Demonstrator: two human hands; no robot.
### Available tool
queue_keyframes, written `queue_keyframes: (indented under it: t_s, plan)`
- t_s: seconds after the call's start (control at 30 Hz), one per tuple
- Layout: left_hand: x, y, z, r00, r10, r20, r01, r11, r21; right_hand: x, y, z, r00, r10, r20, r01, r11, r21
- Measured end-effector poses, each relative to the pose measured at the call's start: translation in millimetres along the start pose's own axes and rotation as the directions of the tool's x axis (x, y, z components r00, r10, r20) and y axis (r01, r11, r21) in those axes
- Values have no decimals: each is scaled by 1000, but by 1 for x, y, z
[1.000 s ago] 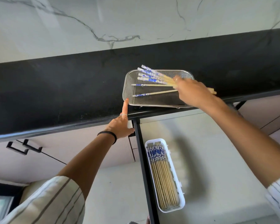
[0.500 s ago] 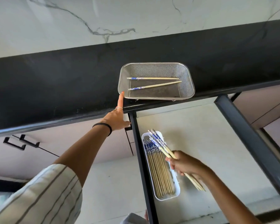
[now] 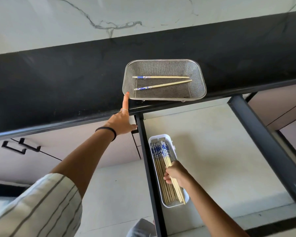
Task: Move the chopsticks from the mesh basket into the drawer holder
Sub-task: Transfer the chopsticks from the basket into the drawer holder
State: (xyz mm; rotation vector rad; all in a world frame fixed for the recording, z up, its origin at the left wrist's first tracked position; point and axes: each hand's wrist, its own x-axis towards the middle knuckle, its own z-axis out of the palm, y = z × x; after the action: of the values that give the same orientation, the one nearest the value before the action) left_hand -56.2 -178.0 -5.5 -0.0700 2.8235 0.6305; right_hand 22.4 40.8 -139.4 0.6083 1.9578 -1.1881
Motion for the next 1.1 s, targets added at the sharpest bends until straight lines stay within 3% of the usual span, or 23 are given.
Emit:
queue_keyframes:
  t_s: [0.13,0.43,0.73,0.93,1.1]
  plan:
    - [1,-1,1,1000,5,-3,-5,1000,8,3,0,5,998,-10,-57,8,999,-43]
    - [2,-5,2,1000,4,-8,-4,1000,25,6,11,19,958,-180,-223,109,948,-299]
    - [1,-6,1,1000,16,-10,-16,1000,-3,0,25,26,878,-432,-205,269,800,-536]
    - [1,-7,-1,1000,6,11,-6,1000,3,-6,34,31,883,-461,-90,272,658,-702]
    - [1,-7,-1,1000,9,18,-9,1000,6,-11,49,36,853,-513,-98,278,605,-746]
